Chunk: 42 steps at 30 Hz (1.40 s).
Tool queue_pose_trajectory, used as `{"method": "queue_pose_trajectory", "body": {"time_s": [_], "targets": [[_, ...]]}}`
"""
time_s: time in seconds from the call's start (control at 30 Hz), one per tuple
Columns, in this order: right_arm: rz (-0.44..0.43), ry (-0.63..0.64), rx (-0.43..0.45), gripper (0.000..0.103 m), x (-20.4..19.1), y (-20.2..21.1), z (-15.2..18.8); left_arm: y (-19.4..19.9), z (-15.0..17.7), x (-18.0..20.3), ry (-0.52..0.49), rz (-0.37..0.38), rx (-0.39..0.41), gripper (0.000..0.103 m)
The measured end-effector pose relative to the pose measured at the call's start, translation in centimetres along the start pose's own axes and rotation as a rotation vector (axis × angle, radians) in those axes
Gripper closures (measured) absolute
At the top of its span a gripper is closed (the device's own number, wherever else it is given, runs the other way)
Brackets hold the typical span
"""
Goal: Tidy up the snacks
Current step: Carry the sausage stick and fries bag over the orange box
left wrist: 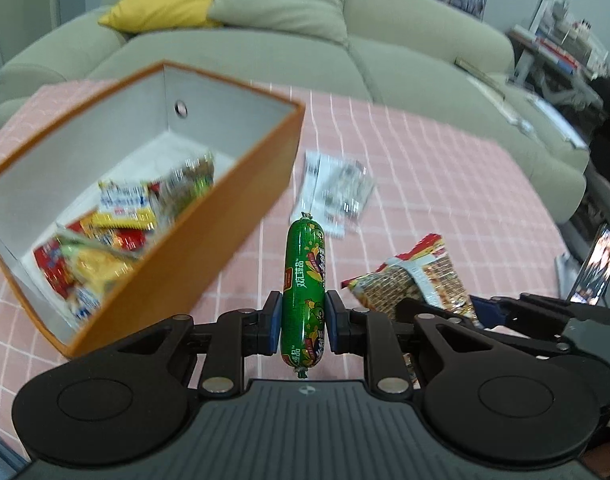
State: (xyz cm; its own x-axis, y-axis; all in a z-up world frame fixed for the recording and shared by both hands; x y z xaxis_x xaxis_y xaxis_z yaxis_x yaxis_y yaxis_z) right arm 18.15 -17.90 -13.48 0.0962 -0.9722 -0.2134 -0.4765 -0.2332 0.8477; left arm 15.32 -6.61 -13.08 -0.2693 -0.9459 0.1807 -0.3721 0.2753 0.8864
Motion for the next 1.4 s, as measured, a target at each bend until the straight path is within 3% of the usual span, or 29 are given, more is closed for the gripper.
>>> {"method": "queue_pose_trajectory", "body": {"time_s": [0.2, 0.43, 0.67, 0.97, 1.4], "targets": [[-0.008, 0.054, 0.066, 0.072, -2.2, 1.7, -2.9, 3.2, -2.3, -0.8, 0.023, 0.022, 0.073, 0.079], [-0.023, 0.157, 0.146, 0.072, -5.7, 3.4, -7.5, 5.8, -5.6, -3.5, 0.017, -0.025, 0.145, 0.079], [-0.029, 0.276, 0.19, 0.072, -9.7, 2.8, -12.3, 6.6, -8.9, -6.8, 0.017, -0.068, 0.16, 0.079], [0.018, 0.408, 0.154, 0.073, -13.2, -1.8, -17.0, 4.1, -11.2, -11.5, 0.045, -0.132, 0.097, 0.079], [0.143, 0.566, 0.016, 0.073, -13.3, -11.1, -20.2, -2.9, -11.3, -15.5, 0.083, -0.164, -0.091, 0.079]]}}
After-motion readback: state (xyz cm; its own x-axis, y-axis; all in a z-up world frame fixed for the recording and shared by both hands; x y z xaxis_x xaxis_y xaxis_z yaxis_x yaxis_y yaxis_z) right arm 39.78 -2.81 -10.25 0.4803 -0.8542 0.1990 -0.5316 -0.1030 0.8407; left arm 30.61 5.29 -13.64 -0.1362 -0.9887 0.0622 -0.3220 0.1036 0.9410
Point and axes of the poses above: each gripper's, at about its wrist camera, not at the fingertips, and y roughly against the way its jaws point, x to its right, z to its underside, the point moved 9 cm from there along -y, roughly the way its jaws point, and after that the axes turned 12 degrees about -x, right-handed, at the moved point
